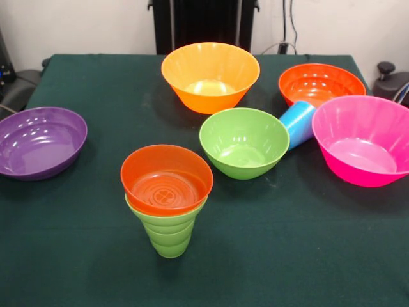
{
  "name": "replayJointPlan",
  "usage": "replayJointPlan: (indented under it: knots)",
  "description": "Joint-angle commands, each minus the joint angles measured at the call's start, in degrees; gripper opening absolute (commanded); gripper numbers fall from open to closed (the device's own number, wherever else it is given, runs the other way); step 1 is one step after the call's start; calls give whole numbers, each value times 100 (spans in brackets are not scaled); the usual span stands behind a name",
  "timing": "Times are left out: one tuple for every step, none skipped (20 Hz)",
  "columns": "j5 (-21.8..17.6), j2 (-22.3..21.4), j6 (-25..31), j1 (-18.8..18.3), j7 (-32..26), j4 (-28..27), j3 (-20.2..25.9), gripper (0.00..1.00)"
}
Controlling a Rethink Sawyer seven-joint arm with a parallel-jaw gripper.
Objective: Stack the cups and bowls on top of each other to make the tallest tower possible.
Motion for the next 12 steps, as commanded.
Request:
replayJointPlan:
  knots:
    - [196,304,713,296,1437,-535,24,0]
    - [227,340,706,315,1478,-569,-7,0]
    - [254,369,711,336,1519,-606,-38,0]
    - [281,396,714,354,1547,-636,-75,0]
    - [314,434,733,368,1568,-690,-107,0]
    - [344,448,733,385,1580,-704,-129,0]
    - [380,463,733,405,1588,-711,-162,0]
    - [412,466,739,424,1598,-705,-186,0]
    - [429,464,738,455,1608,-691,-218,0]
    - [453,467,732,473,1610,-681,-234,0]
    - [472,471,715,487,1611,-671,-242,0]
    - [492,487,697,508,1631,-674,-267,0]
